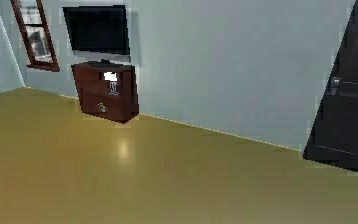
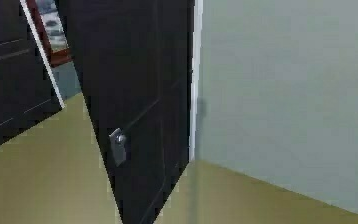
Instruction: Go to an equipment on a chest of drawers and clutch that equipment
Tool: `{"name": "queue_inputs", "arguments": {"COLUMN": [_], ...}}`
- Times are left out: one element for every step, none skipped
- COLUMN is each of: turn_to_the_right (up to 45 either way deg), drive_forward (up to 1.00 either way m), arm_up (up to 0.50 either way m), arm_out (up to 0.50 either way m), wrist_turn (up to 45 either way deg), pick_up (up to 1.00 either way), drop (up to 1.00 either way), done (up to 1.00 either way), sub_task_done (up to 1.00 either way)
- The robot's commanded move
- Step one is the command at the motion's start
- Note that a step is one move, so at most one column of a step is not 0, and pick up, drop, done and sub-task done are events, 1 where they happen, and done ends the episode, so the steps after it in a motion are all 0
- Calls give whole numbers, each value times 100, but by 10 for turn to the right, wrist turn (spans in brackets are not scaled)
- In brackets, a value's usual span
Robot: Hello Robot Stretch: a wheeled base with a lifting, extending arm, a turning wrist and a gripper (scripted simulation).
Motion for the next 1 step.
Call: {"name": "queue_inputs", "arguments": {"turn_to_the_right": [0], "drive_forward": [30], "arm_up": [0], "arm_out": [0], "wrist_turn": [0], "pick_up": [0], "drop": [0], "done": [0], "sub_task_done": [0]}}
